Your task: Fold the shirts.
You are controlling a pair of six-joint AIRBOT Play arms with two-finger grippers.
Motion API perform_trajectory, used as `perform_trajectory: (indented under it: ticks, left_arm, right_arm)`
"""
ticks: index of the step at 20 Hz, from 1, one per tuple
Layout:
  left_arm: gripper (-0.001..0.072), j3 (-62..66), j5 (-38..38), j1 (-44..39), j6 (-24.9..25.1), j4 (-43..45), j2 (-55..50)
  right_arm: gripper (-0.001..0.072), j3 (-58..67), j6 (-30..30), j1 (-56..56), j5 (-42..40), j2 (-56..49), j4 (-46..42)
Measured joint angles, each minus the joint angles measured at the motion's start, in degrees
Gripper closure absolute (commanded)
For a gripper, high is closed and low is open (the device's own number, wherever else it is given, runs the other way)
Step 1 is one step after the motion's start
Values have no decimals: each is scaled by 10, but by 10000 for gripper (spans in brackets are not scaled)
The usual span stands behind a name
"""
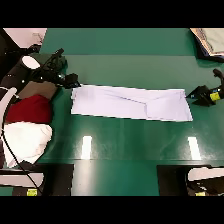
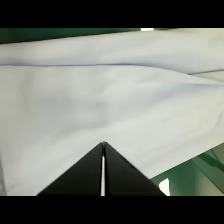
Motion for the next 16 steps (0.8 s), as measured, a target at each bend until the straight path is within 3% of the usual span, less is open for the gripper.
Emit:
perform_trajectory:
  ticks: [6, 7, 8, 9, 12, 13, 16]
  left_arm:
    - [685, 1, 3, -25, -1, -2, 0]
    - [686, 1, 0, -27, -4, -3, -1]
    - [685, 1, -2, -30, -9, -4, -3]
    - [686, 1, -5, -35, -13, -4, -6]
    - [686, 1, -7, -67, -21, -7, -21]
    - [686, 3, -2, -81, -22, -7, -29]
    - [686, 23, 12, -121, -26, -12, -60]
  right_arm:
    - [28, -29, -47, -9, 0, -49, 35]
    - [66, -30, -50, -6, -1, -54, 36]
    - [120, -31, -52, 0, -2, -59, 34]
    - [236, -32, -54, 8, -3, -63, 35]
    - [645, -34, -57, 35, -11, -71, 26]
    - [698, -35, -58, 43, -10, -72, 24]
    - [698, -35, -54, 57, 9, -71, 21]
